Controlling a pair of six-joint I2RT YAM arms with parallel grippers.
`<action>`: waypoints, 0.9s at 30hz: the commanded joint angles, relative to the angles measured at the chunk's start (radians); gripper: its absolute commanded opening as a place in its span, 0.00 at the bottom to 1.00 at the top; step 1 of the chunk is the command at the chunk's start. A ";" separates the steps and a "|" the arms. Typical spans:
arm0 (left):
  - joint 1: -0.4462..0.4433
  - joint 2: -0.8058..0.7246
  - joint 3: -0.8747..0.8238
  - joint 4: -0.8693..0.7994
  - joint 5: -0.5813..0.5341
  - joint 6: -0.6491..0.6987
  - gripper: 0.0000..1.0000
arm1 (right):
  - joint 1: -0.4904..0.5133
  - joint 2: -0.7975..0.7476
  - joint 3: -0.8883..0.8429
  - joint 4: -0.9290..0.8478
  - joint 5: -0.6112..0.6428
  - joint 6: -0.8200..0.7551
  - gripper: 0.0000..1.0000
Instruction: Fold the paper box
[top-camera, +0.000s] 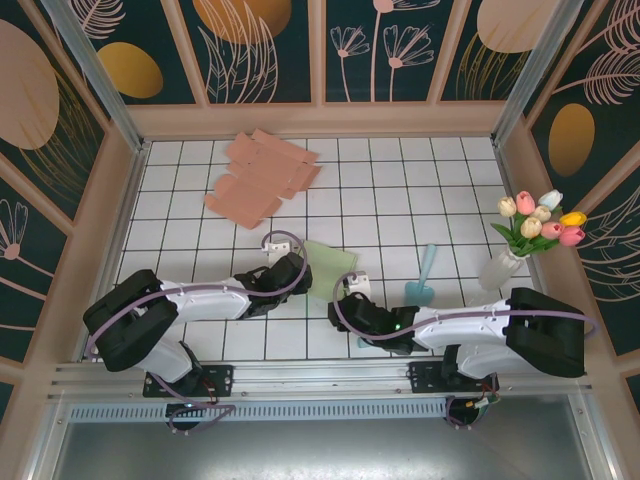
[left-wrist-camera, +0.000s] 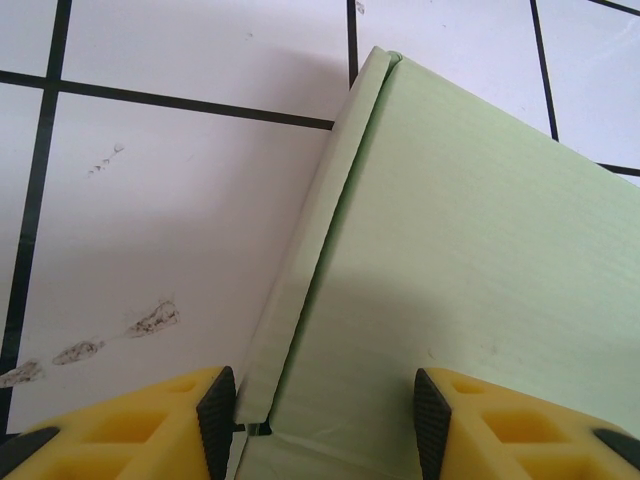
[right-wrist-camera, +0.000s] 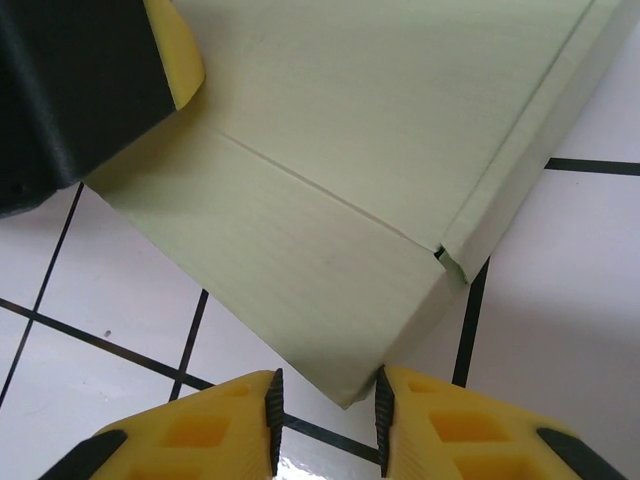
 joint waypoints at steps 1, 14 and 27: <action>-0.001 0.054 -0.019 -0.119 0.001 0.018 0.51 | 0.005 0.017 0.034 0.054 0.003 -0.045 0.30; 0.000 0.094 -0.016 -0.119 -0.007 0.034 0.52 | 0.007 0.056 0.007 0.055 0.108 -0.134 0.28; -0.001 0.101 -0.014 -0.129 -0.017 0.043 0.52 | 0.008 0.091 -0.001 0.065 0.164 -0.184 0.28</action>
